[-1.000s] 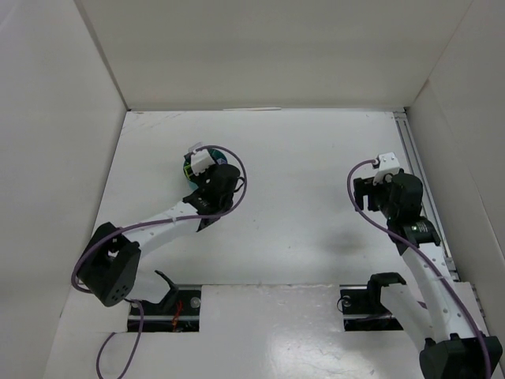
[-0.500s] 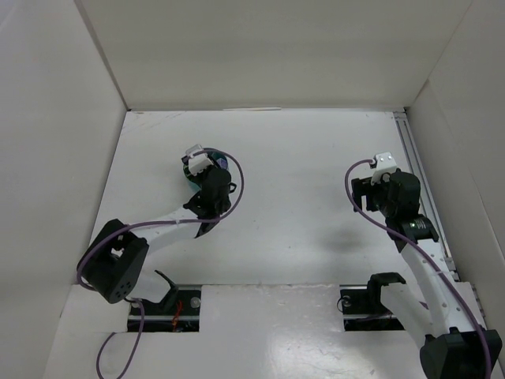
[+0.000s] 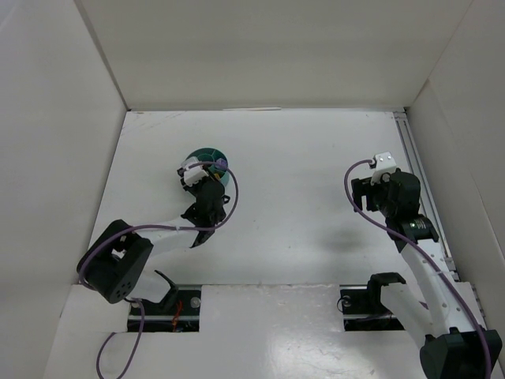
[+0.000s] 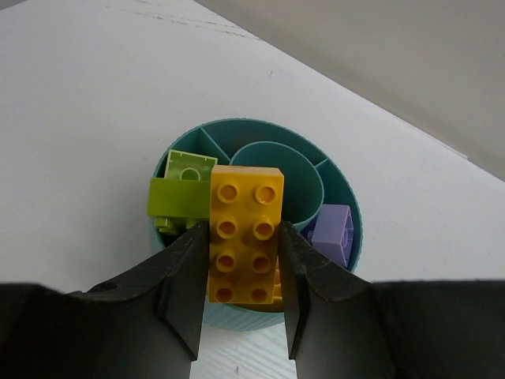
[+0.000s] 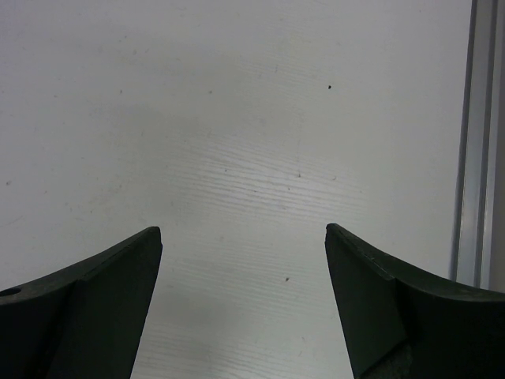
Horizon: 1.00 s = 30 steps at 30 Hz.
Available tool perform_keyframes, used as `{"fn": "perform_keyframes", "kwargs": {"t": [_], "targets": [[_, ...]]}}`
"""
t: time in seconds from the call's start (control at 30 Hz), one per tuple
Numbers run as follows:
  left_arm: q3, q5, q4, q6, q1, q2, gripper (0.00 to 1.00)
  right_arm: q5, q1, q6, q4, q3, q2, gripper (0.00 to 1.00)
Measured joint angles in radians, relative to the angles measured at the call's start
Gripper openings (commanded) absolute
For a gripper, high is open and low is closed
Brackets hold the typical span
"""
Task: Sort the legos into containers by color
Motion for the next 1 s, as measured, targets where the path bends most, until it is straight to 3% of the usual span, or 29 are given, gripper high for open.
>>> {"fn": "perform_keyframes", "kwargs": {"t": [0.4,0.6,0.83,0.97,1.0], "targets": [[-0.008,-0.01,0.103,0.003,0.005,0.05,0.3,0.0,0.0,0.0,0.001,0.0,0.0,0.89],[-0.008,-0.028,0.131,0.0,0.005,0.07,0.54,0.0,0.0,0.0,0.002,0.0,0.0,0.89],[-0.018,-0.039,0.142,-0.007,-0.002,0.058,0.6,0.0,0.0,0.0,0.005,0.0,-0.008,0.89],[-0.021,-0.037,0.125,-0.008,-0.007,0.027,0.71,-0.001,0.0,0.0,0.007,0.0,-0.012,0.89],[-0.021,-0.037,0.114,-0.008,-0.009,0.014,0.79,-0.001,0.0,-0.001,0.008,0.0,-0.012,0.89]]}}
